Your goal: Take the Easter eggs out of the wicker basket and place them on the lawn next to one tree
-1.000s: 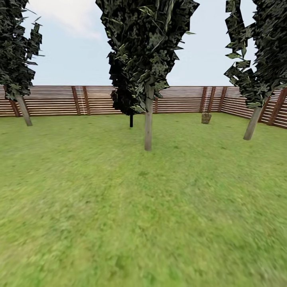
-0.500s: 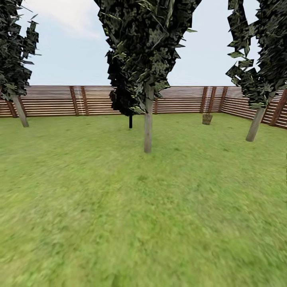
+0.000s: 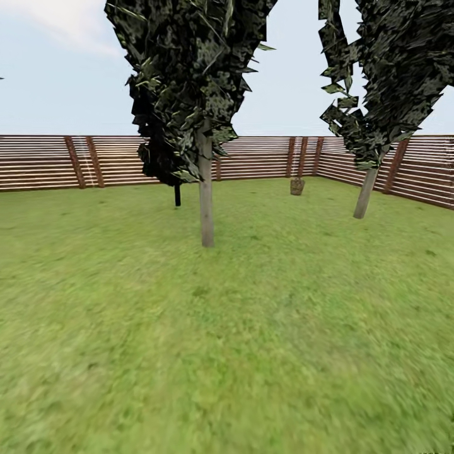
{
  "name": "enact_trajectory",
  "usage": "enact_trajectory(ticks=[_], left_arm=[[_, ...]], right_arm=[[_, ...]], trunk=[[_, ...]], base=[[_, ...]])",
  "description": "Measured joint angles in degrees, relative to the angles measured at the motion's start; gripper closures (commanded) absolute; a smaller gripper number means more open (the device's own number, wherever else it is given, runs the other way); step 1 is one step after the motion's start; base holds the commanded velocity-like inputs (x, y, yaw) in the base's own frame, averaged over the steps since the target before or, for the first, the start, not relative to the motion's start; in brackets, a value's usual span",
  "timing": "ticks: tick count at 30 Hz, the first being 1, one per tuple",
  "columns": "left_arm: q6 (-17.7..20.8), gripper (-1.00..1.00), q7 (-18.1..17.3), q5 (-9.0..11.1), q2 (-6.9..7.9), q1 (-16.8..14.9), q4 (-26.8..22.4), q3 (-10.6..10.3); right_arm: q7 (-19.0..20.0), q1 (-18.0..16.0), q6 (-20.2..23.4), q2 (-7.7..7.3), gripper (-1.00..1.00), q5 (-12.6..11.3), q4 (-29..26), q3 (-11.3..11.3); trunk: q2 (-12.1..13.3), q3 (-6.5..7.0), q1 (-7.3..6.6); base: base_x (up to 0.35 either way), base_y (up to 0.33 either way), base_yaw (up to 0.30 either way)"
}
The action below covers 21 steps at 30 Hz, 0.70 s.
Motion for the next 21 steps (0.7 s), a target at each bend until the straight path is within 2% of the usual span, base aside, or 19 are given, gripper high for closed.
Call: enact_trajectory(ticks=[9,21], left_arm=[[0.0,-1.0,0.0,0.0,0.0,0.0,0.0,0.0],[0.0,-1.0,0.0,0.0,0.01,0.0,0.0,0.0]], right_arm=[[0.0,0.0,0.0,0.0,-1.0,0.0,0.0,0.0],[0.0,0.0,0.1,0.0,-1.0,0.0,0.0,0.0]], trunk=[[0.0,0.0,0.0],[0.0,0.0,0.0]], base=[[0.335,0.0,-0.289],[0.335,0.0,-0.028]])
